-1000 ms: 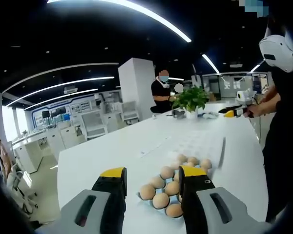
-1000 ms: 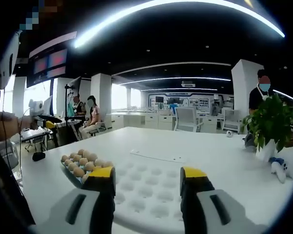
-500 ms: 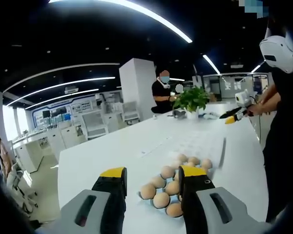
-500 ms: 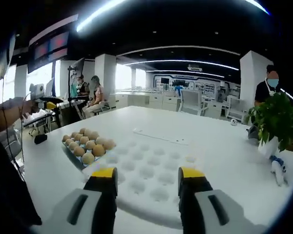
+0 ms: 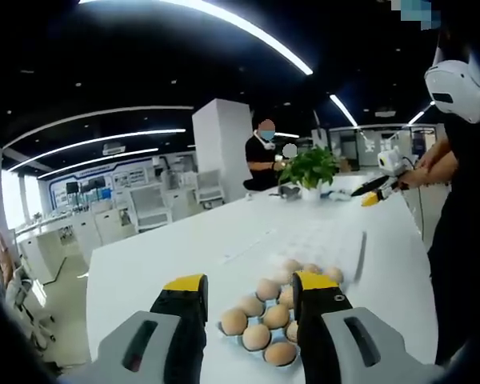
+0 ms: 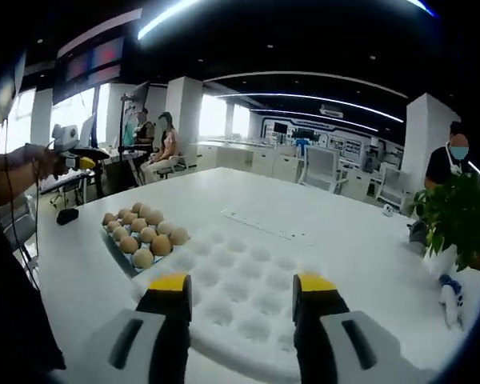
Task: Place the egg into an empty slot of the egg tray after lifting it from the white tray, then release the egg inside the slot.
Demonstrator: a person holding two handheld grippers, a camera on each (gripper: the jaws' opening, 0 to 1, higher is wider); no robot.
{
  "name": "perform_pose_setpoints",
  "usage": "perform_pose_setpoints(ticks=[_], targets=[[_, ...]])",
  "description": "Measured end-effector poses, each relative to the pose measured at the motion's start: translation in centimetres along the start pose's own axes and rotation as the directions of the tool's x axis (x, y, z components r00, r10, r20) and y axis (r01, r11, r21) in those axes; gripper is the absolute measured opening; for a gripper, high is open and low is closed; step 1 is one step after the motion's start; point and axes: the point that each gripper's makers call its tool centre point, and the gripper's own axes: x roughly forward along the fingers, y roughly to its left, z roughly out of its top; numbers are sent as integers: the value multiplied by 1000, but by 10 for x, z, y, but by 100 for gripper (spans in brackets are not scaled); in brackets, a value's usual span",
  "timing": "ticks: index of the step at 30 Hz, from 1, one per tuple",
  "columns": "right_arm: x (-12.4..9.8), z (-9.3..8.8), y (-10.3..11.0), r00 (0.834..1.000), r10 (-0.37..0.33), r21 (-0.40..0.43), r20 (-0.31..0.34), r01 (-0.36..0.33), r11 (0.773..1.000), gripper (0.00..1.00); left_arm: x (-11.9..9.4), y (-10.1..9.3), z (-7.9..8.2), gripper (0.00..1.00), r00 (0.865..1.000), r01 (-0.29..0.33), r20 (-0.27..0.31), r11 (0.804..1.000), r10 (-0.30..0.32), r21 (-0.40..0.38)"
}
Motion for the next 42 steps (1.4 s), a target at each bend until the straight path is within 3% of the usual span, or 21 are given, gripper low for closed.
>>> perform_pose_setpoints(ticks=[7, 12, 17, 24, 42], targets=[[5, -2, 4, 1000, 16, -18, -17, -17, 1000, 51, 8, -32, -3, 44, 994, 111, -5, 994, -111, -11], [7, -1, 4, 1000, 25, -24, -16, -25, 999, 51, 10, -33, -6, 44, 994, 109, -15, 994, -109, -16], [9, -1, 2, 999, 30, -34, -20, -30, 999, 50, 16, -47, -12, 44, 988, 152, -37, 988, -153, -25], [10, -1, 3, 999, 40, -45, -28, -41, 998, 50, 24, -47, -13, 44, 990, 134, -32, 990, -136, -40], [8, 0, 9, 999, 44, -58, -30, -45, 997, 49, 21, -49, -11, 45, 992, 126, -24, 991, -127, -42]])
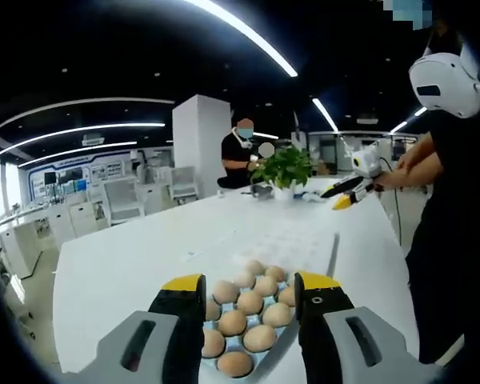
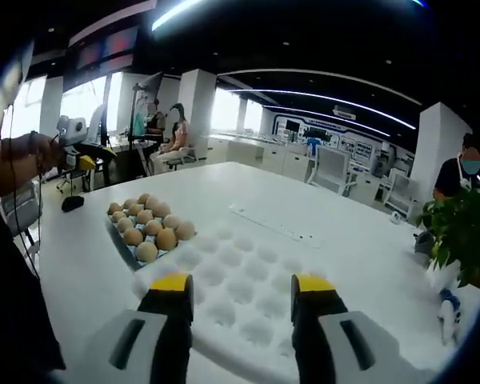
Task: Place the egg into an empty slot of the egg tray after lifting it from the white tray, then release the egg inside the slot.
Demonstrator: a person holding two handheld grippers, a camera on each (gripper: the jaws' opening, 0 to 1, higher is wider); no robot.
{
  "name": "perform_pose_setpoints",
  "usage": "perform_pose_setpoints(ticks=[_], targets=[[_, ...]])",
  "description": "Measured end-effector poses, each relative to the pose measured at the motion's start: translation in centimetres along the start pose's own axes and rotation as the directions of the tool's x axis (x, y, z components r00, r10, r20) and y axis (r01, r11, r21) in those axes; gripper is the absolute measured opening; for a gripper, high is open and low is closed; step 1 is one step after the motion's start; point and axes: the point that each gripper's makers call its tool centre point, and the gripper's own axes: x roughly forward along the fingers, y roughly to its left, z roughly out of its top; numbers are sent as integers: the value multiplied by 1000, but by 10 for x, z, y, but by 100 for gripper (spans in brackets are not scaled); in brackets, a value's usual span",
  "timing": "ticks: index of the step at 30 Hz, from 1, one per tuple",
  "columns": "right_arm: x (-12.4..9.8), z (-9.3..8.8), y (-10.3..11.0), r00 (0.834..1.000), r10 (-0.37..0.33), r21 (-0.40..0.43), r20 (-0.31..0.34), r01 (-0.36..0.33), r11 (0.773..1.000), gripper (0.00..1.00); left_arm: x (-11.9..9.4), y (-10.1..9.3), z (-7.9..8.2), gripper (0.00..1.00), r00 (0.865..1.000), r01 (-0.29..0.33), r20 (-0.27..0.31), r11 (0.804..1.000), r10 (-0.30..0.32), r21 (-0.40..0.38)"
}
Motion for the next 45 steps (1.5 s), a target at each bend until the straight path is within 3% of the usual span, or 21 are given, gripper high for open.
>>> perform_pose_setpoints(ticks=[45], targets=[[-5, -6, -7, 1000, -23, 21, 3, 23, 1000, 47, -4, 12, 6, 43, 999, -34, 2, 999, 34, 17]])
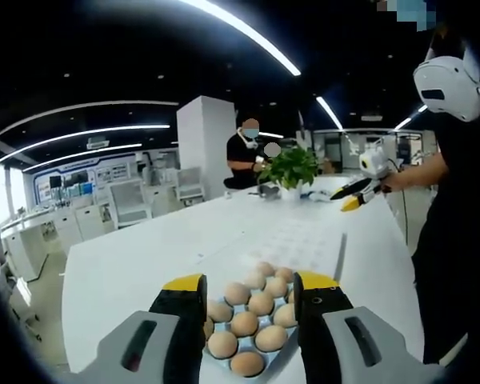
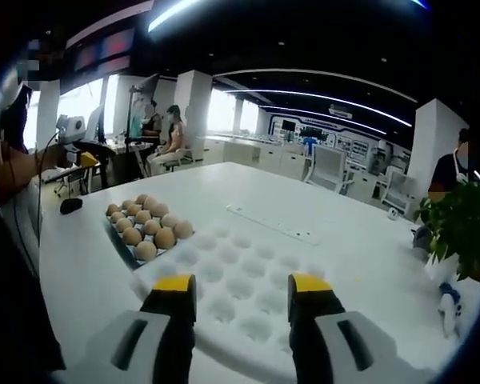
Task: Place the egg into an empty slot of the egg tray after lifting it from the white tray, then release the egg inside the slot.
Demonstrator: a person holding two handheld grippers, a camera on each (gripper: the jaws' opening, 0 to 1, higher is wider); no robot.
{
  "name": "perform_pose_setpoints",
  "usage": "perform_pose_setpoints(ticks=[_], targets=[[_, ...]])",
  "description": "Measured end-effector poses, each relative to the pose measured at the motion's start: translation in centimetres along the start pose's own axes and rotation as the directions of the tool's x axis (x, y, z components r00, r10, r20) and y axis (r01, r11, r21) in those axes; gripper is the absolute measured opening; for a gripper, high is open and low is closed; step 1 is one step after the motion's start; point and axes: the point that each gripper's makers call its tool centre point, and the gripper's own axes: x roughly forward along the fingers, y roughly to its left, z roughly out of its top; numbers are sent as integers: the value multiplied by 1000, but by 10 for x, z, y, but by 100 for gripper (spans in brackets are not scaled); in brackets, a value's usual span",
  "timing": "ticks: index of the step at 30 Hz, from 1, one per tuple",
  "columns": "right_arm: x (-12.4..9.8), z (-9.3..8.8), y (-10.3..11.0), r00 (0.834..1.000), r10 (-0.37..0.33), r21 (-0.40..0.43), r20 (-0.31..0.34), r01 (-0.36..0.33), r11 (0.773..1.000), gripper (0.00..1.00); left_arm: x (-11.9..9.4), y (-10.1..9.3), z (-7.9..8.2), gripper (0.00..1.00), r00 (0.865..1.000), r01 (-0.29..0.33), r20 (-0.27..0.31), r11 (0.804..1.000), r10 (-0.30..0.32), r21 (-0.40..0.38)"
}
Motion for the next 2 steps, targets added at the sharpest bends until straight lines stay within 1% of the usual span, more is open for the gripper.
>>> perform_pose_setpoints(ticks=[2], targets=[[0, 0, -1, 1000, -4, -11, 0, 4, 1000, 47, 1, 0, 0, 43, 1000, 1, 0, 1000, -1, 1]])
